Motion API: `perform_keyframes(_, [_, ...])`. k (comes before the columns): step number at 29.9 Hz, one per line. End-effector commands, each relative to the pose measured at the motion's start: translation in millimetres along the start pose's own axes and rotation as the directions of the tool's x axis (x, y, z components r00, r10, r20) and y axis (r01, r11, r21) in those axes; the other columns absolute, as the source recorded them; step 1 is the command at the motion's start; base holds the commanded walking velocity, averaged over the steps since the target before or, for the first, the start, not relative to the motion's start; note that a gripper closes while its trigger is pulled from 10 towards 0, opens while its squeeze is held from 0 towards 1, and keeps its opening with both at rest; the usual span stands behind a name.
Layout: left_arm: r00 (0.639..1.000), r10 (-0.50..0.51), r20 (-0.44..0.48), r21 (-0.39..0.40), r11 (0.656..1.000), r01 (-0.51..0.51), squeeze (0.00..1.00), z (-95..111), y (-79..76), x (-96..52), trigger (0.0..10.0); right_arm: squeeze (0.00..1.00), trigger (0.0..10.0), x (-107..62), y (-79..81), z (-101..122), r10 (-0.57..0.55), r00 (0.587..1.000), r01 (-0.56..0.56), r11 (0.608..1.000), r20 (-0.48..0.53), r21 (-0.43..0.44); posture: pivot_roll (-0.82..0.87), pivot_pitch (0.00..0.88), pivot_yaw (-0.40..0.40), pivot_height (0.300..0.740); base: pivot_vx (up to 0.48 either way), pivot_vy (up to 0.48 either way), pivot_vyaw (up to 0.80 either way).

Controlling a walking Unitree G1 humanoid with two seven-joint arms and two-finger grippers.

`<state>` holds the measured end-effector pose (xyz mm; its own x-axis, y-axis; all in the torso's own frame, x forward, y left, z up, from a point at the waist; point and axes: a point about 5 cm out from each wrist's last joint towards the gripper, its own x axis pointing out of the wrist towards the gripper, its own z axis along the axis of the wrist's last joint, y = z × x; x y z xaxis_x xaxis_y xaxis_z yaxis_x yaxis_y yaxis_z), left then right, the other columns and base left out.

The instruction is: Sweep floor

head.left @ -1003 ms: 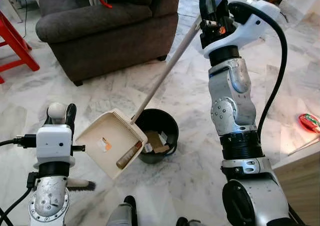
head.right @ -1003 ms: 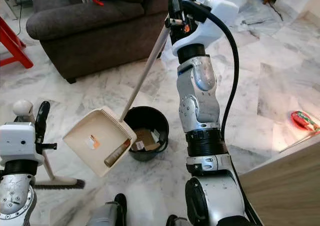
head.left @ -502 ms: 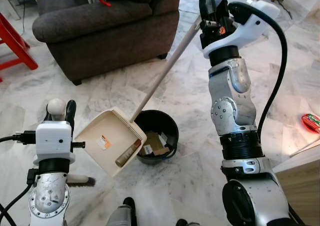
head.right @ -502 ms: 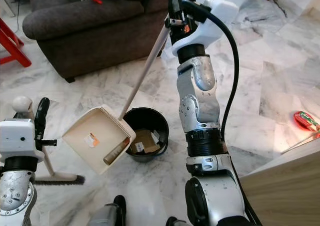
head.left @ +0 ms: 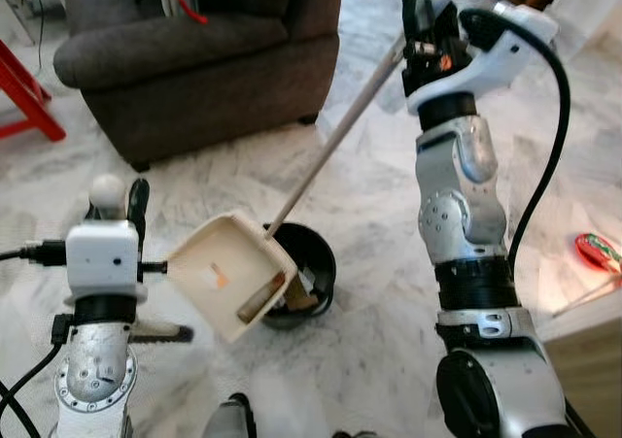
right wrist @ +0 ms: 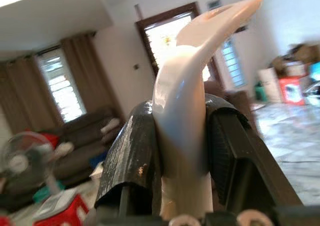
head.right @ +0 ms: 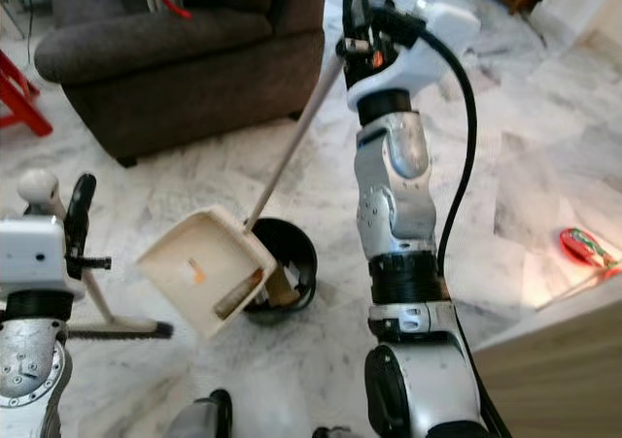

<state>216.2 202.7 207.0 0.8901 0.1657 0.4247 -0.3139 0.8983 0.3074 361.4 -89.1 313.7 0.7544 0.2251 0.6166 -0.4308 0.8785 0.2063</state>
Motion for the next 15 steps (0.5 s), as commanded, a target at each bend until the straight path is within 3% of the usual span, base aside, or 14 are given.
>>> perform_keyframes(1, [0.999,0.009,0.045,0.023,1.000,-0.010,0.00,10,2.7,0.0,10.0,0.00,10.0,4.1,0.4,18,-0.001,0.997,-0.001,1.000,0.083,0.030,0.14,0.212,-0.044,0.740,0.289,0.000,0.00])
perform_keyframes(15, [0.995,-0.001,0.097,0.044,0.999,-0.004,0.00,22,4.8,7.8,10.0,0.00,10.0,4.0,1.7,17,-0.001,0.996,-0.002,1.000,0.085,0.031,0.14,0.206,-0.043,0.740,0.289,0.000,0.00])
